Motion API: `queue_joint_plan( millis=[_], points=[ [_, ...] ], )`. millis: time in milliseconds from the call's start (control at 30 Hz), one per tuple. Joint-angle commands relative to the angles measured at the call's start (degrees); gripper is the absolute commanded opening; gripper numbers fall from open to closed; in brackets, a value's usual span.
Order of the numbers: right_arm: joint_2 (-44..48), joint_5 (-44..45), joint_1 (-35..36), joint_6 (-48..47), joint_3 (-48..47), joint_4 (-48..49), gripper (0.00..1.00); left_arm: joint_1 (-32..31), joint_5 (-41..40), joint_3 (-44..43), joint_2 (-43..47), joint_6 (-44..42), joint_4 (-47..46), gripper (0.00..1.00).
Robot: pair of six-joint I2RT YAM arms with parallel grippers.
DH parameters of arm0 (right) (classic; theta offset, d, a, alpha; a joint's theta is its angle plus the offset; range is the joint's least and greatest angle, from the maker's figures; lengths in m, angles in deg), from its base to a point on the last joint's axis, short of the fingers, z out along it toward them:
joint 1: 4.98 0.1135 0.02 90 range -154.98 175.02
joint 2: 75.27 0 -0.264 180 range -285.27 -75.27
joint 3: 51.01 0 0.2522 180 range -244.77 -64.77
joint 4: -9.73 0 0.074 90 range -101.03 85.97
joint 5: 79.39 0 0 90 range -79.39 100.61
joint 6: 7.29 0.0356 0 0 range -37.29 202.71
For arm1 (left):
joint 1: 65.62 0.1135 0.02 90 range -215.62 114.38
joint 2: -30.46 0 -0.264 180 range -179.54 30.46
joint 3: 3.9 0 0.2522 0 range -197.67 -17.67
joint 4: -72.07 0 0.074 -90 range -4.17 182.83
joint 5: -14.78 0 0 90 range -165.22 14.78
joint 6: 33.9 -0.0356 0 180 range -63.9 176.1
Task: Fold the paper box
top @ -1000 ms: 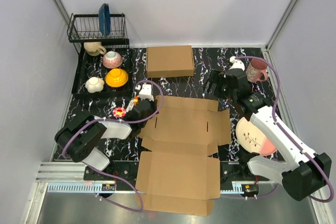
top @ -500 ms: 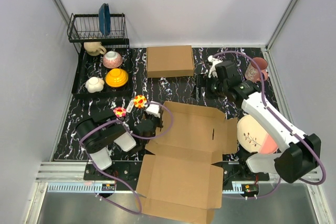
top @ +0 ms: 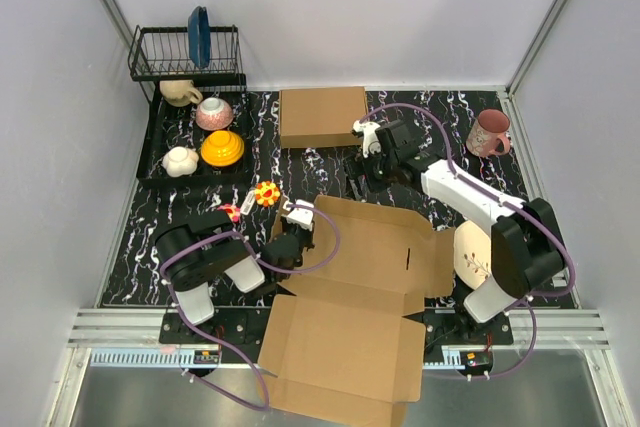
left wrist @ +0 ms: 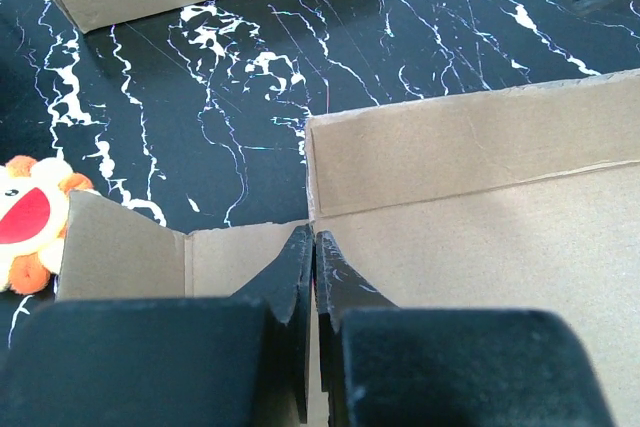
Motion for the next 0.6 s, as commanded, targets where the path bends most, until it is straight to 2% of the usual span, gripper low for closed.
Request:
queue_joint_plan(
  millis=[0, 367, 567],
  points=[
    [0.17, 2.55, 0.92, -5.05, 2.77, 13.02, 0.91, -0.32, -1.61, -0.19, -0.57, -0.92, -20.25, 0.0],
    [-7.04, -0.35, 3.55, -7.07, 4.71, 22.08, 0.9, -0.32, -3.28, -0.36, -0.66, -1.45, -20.25, 0.0],
    [-9.94, -2.02, 4.7, -6.9, 4.97, 22.61, 0.86, -0.32, -3.71, -0.27, -0.83, -1.71, -20.25, 0.0]
  ],
)
